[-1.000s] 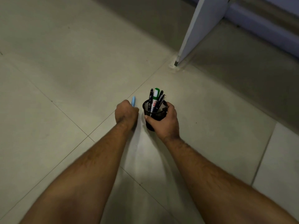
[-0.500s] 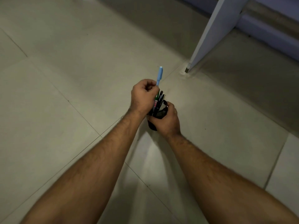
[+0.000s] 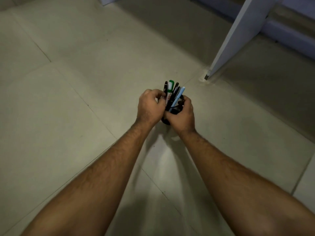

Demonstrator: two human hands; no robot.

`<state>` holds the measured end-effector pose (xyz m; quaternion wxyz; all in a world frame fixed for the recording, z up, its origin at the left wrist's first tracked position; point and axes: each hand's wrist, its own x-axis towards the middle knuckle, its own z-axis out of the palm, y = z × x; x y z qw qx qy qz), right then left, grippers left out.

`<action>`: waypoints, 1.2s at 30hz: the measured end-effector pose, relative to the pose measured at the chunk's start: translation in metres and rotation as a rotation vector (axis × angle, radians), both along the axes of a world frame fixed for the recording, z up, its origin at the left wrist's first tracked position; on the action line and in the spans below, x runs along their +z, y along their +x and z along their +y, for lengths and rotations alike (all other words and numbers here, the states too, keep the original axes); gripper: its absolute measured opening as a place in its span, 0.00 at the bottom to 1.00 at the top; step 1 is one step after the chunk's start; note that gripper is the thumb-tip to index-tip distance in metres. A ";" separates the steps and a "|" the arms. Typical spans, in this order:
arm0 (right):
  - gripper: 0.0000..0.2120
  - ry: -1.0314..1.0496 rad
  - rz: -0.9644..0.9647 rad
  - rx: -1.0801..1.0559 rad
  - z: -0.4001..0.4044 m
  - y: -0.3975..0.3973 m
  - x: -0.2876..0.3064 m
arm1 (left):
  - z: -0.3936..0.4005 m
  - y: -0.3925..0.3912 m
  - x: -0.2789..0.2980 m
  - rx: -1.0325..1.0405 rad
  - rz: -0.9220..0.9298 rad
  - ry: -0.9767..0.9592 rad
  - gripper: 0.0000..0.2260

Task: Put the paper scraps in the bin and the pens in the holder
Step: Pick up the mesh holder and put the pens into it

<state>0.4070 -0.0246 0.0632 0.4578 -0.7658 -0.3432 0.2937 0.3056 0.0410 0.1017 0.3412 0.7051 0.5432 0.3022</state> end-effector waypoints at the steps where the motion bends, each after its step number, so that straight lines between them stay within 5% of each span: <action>1: 0.39 0.020 0.026 -0.002 0.004 -0.001 0.011 | 0.002 0.000 0.009 0.019 -0.041 -0.001 0.11; 10: 0.38 0.061 0.171 0.031 -0.003 -0.033 0.187 | -0.008 -0.037 0.177 0.168 -0.470 -0.412 0.17; 14: 0.36 0.032 0.258 0.145 -0.015 -0.049 0.294 | -0.032 -0.074 0.277 0.015 -0.360 -0.458 0.24; 21: 0.34 0.068 0.352 0.394 -0.031 -0.097 0.558 | -0.066 -0.153 0.544 -0.080 -0.223 -0.407 0.31; 27: 0.38 0.094 0.362 0.686 -0.041 -0.143 0.747 | -0.112 -0.212 0.724 0.104 -0.199 -0.300 0.33; 36: 0.39 0.105 0.281 1.059 -0.069 -0.271 0.853 | -0.195 -0.313 0.800 0.518 -0.382 -0.167 0.35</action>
